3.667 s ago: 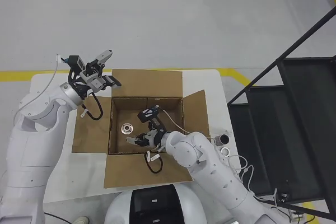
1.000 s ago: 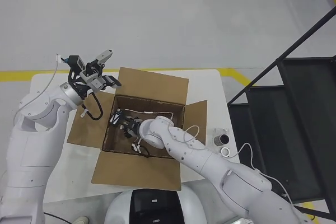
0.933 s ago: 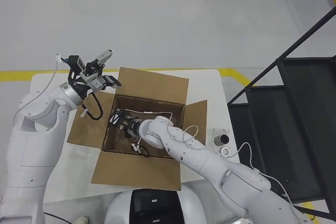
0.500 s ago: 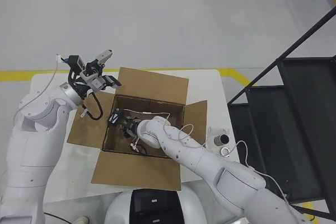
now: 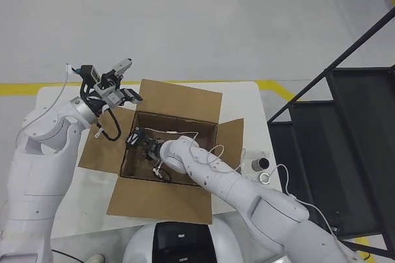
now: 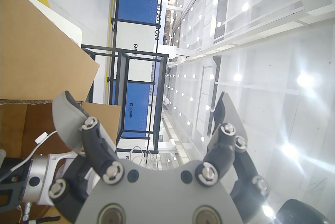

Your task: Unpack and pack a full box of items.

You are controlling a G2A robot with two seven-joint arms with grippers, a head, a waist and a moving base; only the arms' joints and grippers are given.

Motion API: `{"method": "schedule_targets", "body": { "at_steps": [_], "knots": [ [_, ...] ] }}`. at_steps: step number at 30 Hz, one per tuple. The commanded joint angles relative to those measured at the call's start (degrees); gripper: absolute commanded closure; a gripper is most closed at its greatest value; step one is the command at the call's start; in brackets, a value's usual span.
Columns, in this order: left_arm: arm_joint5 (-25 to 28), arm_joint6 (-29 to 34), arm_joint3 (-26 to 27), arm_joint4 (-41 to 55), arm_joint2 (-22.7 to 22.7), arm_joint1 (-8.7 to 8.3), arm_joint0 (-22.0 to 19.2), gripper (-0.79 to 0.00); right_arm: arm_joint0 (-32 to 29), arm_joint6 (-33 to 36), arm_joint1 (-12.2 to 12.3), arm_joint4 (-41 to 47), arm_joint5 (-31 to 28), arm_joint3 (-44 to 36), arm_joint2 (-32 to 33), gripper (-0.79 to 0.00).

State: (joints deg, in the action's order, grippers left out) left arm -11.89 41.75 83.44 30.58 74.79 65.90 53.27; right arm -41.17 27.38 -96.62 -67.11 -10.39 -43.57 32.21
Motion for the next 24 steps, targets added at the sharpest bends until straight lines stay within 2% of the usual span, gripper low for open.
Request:
{"method": "schedule_targets", "body": {
  "at_steps": [1, 6, 11, 19, 24],
  "knots": [
    [0.0, 0.0, 0.0, 0.0, 0.0, 0.0, 0.0, -0.785, -0.33, 0.71, 0.39, -0.76, 0.22, -1.24, 0.55, 0.0],
    [0.0, 0.0, 0.0, 0.0, 0.0, 0.0, 0.0, -0.785, -2.55, 4.3, 2.26, -2.91, 0.56, -8.26, 3.15, 0.0],
    [0.0, 0.0, 0.0, 0.0, 0.0, 0.0, 0.0, -0.785, -7.93, 9.08, 5.36, -4.78, -0.35, -20.44, 8.16, 0.0],
    [0.0, 0.0, 0.0, 0.0, 0.0, 0.0, 0.0, -0.785, -23.28, 17.62, 11.14, -7.41, -4.36, -49.34, 21.48, 0.0],
    [0.0, 0.0, 0.0, 0.0, 0.0, 0.0, 0.0, -0.785, -32.96, 18.47, 13.35, -5.65, -6.82, -65.25, 29.22, 0.0]
  ]
}}
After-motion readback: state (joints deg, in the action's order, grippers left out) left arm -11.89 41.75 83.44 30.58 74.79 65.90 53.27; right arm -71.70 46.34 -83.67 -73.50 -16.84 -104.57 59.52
